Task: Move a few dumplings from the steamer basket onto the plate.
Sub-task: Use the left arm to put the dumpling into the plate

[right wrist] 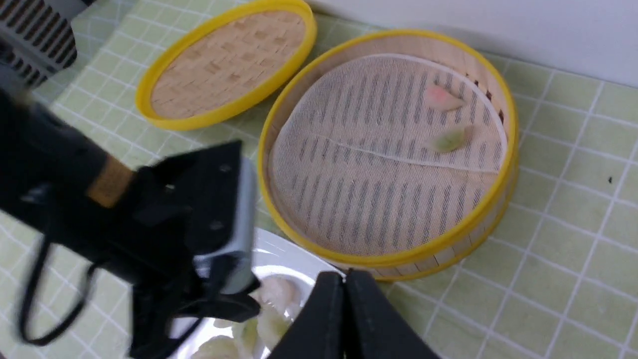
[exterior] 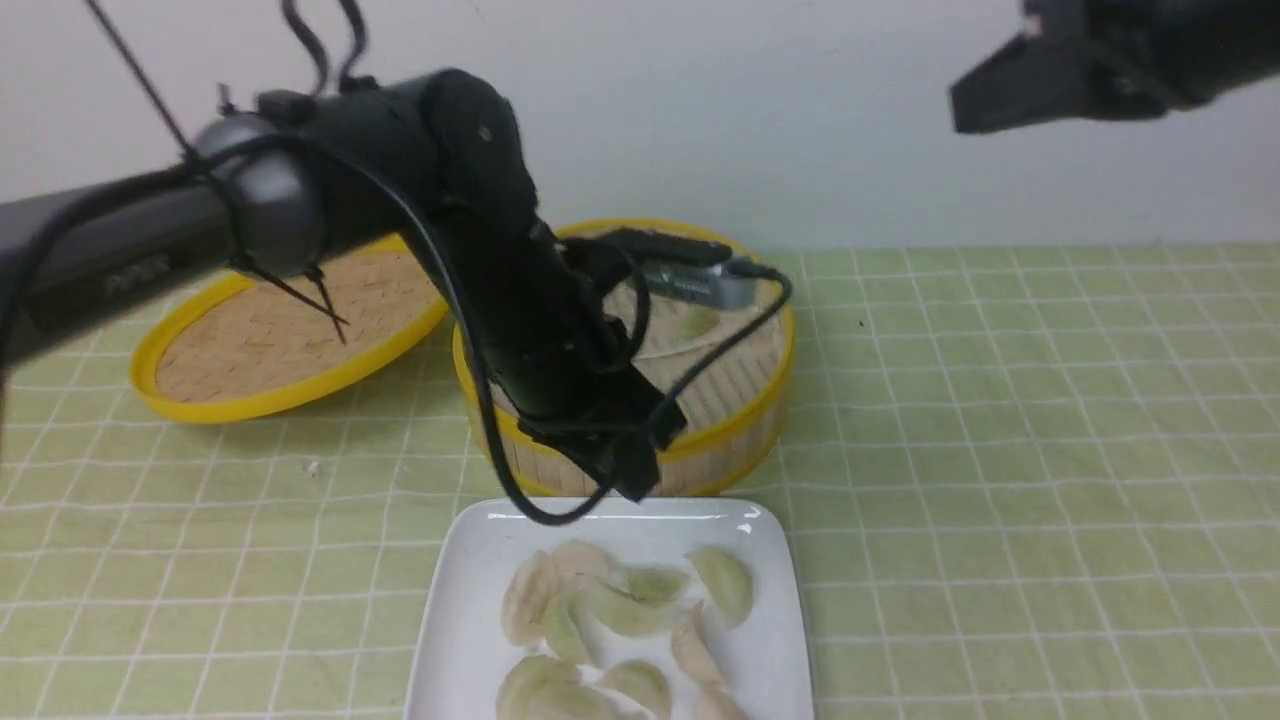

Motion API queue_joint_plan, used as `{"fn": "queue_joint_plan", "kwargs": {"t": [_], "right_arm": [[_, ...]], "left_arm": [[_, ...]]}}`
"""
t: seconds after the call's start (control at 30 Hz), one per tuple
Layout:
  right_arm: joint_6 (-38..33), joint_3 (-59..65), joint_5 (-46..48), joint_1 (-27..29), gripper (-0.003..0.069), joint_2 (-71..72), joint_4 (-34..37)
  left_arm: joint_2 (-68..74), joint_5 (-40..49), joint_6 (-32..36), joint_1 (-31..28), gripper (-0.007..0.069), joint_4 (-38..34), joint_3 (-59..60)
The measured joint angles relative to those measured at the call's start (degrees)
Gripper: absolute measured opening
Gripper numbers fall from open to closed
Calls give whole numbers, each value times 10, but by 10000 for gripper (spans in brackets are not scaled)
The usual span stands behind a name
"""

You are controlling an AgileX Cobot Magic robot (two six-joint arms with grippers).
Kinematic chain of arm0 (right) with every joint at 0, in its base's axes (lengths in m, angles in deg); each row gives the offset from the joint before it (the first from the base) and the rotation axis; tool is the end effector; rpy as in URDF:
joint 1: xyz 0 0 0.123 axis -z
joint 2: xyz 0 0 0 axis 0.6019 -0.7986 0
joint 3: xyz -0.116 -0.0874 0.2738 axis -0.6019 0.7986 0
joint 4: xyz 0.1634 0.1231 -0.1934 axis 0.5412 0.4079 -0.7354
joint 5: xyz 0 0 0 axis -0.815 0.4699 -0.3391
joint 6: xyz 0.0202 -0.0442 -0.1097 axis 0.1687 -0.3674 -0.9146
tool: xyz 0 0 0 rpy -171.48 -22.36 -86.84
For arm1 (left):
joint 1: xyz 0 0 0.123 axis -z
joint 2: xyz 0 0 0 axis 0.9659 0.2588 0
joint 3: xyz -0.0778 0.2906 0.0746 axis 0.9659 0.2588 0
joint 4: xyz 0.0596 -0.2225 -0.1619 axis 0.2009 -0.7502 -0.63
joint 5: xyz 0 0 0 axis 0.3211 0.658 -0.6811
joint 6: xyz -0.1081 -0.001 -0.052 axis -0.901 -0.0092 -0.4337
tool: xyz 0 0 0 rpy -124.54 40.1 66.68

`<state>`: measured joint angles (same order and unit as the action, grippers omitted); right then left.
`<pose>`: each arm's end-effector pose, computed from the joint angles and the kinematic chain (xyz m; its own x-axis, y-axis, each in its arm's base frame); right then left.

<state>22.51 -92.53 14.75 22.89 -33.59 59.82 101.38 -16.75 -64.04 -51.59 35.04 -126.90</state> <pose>0.3426 0.1427 0.4225 -0.7487 -0.2204 -0.6253 -0.5151 0.7871 0.3393 0.3763 -0.2163 0.2489 -0.7918 0.5467 -0.2722 0.6108 0.7090 -0.3526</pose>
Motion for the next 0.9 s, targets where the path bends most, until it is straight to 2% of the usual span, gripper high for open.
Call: {"fn": "queue_joint_plan", "kwargs": {"t": [0.03,0.13,0.33,0.47,0.57,0.8,0.9], "right_arm": [[23,-37,12,-16,-13,-35,-27],[80,-118,38,-43,-10,-115,-83],[152,-233,48,-70,8,-238,-159],[162,-310,40,-86,73,-334,-191],[163,-347,30,-89,140,-386,-193],[163,-423,12,-89,385,-498,-186],[157,-437,12,-89,447,-525,-177]], "left_arm": [[-19,6,0,-13,55,0,4],[-76,14,0,-49,4,0,27],[-188,16,-1,-93,-6,1,100],[-278,13,-1,-97,-6,2,154],[-324,13,-1,-97,-6,0,179],[-429,13,-1,-97,-6,1,241],[-463,13,-1,-97,-6,1,259]]}}
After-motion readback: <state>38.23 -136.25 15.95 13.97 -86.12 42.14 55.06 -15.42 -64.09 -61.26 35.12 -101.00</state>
